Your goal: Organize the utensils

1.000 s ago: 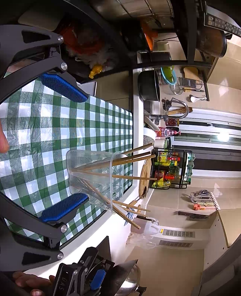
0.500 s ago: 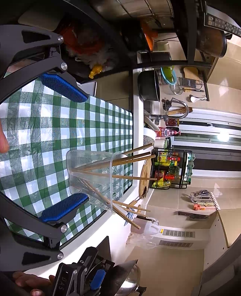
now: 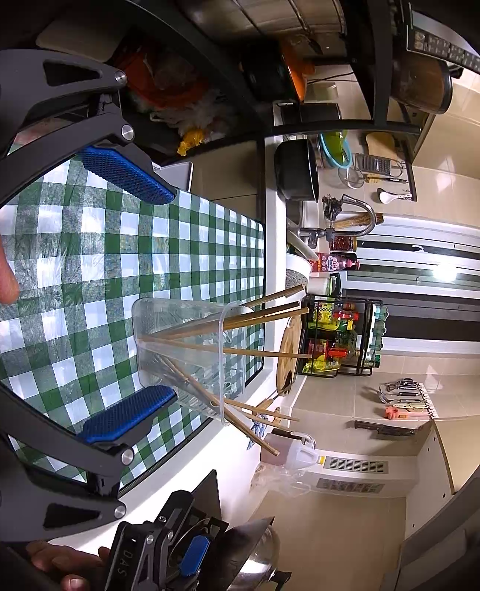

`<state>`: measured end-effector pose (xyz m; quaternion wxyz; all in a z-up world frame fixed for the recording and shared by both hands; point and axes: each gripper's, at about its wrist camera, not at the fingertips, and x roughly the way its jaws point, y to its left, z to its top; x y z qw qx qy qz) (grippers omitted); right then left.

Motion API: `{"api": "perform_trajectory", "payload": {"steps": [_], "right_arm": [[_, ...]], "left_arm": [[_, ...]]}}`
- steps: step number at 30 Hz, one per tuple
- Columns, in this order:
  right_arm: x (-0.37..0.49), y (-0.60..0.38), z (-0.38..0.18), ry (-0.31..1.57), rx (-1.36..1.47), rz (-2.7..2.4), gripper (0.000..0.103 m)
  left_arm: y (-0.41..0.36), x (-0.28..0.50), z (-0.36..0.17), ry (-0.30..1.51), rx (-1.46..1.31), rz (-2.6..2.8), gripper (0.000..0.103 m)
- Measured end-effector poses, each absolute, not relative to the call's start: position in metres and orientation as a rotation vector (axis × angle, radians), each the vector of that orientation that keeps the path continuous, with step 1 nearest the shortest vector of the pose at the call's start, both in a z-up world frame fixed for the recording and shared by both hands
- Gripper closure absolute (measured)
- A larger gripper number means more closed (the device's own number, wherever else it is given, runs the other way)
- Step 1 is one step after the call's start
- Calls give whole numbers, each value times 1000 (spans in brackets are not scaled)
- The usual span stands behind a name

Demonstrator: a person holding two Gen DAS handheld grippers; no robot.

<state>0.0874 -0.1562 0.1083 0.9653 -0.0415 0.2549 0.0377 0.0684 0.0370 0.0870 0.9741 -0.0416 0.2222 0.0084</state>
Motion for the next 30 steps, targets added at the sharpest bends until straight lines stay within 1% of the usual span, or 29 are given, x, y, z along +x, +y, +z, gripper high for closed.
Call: {"api": "perform_trajectory", "payload": {"steps": [8,13,15,16,18,19,24,30], "right_arm": [[90,-167,111,510,-81,66,5],[94,-193,114,521,-39,4,5],[94,-193,115,521,-39,0,5],[93,-191,116,519,-45,5,5],[91,-181,119,508,-59,20,5],[90,-177,119,504,-62,31,5],[89,-163,114,510,-87,66,5],[89,-162,111,515,-76,68,5]], "left_arm": [[35,66,87,448,-94,6,8],[33,64,87,445,-93,4,8],[35,62,89,426,-96,-2,8],[36,59,90,402,-98,-12,10],[31,57,94,377,-51,10,10],[28,57,94,380,-40,24,7],[34,65,88,442,-68,41,8],[36,66,88,439,-72,36,8]]}}
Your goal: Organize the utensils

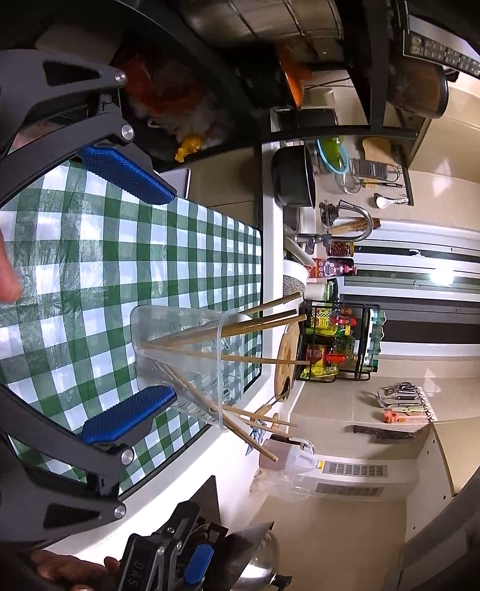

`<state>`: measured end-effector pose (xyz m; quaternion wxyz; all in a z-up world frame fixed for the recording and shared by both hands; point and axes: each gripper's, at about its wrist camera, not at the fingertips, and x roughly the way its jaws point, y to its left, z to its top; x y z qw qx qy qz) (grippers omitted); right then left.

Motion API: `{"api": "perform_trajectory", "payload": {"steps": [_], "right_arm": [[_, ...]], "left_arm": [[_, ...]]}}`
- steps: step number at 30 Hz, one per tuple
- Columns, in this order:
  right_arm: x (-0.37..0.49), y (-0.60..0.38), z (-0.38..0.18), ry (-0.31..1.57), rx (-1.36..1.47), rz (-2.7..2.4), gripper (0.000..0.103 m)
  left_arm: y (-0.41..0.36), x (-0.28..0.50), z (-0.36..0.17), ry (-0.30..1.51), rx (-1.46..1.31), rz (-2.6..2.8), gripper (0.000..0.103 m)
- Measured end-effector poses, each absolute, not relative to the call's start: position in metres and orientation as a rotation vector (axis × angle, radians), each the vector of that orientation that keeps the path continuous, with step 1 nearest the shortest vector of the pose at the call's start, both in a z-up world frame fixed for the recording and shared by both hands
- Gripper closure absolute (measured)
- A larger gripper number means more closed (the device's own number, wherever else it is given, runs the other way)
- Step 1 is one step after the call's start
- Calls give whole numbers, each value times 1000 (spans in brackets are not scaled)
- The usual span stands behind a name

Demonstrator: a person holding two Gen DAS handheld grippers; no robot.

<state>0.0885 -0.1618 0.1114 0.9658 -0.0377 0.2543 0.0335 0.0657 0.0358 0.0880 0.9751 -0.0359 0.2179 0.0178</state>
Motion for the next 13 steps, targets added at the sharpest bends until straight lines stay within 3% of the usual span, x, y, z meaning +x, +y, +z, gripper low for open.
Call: {"api": "perform_trajectory", "payload": {"steps": [13], "right_arm": [[87,-156,109,519,-86,82,5]], "left_arm": [[37,69,84,465,-85,29,8]]}}
